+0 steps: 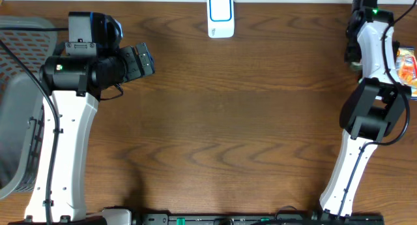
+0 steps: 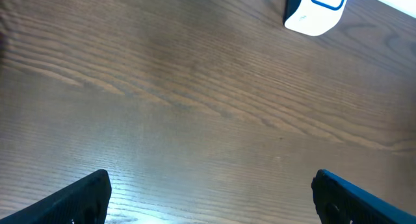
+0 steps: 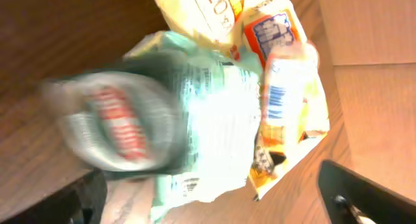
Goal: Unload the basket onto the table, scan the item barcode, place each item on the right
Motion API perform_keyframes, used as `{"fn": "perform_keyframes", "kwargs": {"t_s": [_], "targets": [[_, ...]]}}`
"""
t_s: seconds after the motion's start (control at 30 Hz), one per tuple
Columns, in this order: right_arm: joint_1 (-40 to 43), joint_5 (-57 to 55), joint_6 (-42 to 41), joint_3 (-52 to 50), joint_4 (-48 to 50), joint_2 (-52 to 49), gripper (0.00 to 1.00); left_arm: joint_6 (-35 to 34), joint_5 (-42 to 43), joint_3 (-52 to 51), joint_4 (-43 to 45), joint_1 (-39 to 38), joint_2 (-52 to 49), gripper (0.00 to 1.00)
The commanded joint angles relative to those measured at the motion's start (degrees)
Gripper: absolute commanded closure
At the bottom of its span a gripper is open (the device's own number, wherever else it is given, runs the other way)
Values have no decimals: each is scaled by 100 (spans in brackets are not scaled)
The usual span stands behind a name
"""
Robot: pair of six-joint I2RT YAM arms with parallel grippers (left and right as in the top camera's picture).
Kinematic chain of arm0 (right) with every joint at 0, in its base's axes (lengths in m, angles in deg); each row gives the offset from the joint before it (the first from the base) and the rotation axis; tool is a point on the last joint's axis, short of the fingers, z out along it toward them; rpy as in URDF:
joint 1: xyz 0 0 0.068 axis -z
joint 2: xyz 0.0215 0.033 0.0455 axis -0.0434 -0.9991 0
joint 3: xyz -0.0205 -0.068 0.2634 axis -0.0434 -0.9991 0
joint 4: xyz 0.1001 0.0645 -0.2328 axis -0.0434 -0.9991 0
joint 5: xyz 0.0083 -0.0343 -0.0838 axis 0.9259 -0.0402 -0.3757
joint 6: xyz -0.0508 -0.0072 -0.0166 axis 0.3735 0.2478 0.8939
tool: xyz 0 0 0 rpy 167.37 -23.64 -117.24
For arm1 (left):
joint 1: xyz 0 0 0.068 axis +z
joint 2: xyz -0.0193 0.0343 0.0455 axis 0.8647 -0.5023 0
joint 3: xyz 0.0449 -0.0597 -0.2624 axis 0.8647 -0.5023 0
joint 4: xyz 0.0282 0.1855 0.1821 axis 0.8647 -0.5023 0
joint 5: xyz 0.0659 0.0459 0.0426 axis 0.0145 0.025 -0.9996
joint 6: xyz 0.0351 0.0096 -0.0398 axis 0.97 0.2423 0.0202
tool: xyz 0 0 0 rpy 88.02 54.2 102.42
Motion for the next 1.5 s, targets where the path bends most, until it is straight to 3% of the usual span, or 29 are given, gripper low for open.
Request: {"fn": "perform_keyframes", "kwargs": {"t_s": [0.0,0.23,0.4,0.7,0.83,1.1,1.47], "targets": [[-63,42,-201,22,-122,190,1,35,-20,22,-15,22,-4,2],[-142,339,-728,22,-487,935,1,35,-20,22,-15,22,-4,2],[-168,1757,-728,22,-957,1873,1,37,-20,22,-17,22,-4,2],[-339,3963,-732,17,-2649,3633,4,35,-20,22,-15,22,-4,2],[-1038,3956,-577,-149,-2918,4516,4,37,-20,22,-15,22,-4,2],[-2732,3580,-671,-1626,-2916,6137,1,37,-20,22,-17,20,-4,2],[-2846,4308,-667,-2511,-2914,6485,1,35,-20,22,-15,20,-4,2]]}}
